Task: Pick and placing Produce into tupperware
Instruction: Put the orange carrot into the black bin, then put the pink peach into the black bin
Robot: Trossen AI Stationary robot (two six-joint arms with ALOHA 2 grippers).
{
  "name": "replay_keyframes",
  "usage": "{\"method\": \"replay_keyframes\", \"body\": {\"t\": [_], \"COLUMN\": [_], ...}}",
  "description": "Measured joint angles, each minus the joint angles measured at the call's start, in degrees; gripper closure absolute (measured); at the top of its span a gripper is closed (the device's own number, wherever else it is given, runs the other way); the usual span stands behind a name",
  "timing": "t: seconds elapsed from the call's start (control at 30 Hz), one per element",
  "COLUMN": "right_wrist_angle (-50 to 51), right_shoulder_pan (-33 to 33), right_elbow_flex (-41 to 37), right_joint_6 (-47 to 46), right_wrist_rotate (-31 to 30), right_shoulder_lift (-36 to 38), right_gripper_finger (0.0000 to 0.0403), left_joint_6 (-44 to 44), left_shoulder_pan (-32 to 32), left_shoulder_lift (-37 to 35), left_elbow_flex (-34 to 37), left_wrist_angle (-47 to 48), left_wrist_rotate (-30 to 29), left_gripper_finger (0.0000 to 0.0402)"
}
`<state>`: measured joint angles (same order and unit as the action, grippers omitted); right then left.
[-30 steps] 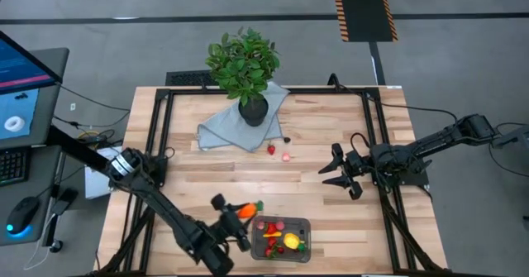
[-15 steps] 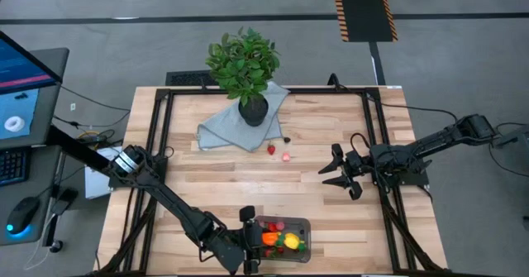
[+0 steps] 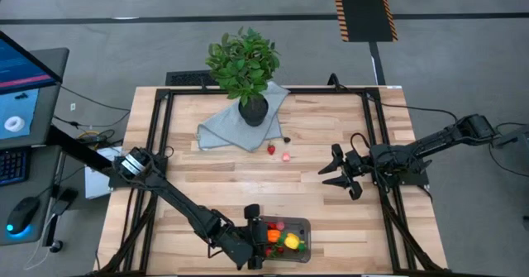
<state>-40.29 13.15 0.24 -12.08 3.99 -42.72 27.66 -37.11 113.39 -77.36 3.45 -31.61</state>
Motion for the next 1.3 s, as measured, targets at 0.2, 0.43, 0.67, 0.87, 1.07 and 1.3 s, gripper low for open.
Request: {"method": "replay_keyframes", "body": {"t": [0.2, 0.43, 0.67, 0.87, 1.07, 1.3], "right_wrist_angle": [0.1, 0.1, 0.1, 0.1, 0.1, 0.1], "right_shoulder_pan": [1.0, 1.8, 2.6, 2.6, 2.6, 2.6], "right_elbow_flex": [0.0, 0.0, 0.0, 0.0, 0.0, 0.0], "right_joint_6": [0.0, 0.0, 0.0, 0.0, 0.0, -0.4], "right_wrist_rotate": [-1.0, -1.1, -1.1, -1.2, -1.2, -1.2], "right_shoulder_lift": [0.0, 0.0, 0.0, 0.0, 0.0, 0.0], "right_gripper_finger": [0.0215, 0.0218, 0.0216, 0.0218, 0.0215, 0.0218], "left_joint_6": [3.3, 0.6, 0.7, -3.2, -13.8, -24.4], "left_shoulder_pan": [1.2, 1.3, 1.3, 0.9, 0.0, -0.9], "left_shoulder_lift": [1.2, 1.1, 1.1, 1.1, 0.8, -3.0], "left_elbow_flex": [0.0, 0.0, 0.0, 0.0, 0.0, 0.0], "left_wrist_angle": [-0.5, -3.5, -2.8, -3.7, -8.0, -11.1], "left_wrist_rotate": [-0.5, 1.9, -1.3, -2.9, -1.1, 3.8], "left_gripper_finger": [0.023, 0.0197, 0.0122, 0.0094, 0.0093, 0.0093]}}
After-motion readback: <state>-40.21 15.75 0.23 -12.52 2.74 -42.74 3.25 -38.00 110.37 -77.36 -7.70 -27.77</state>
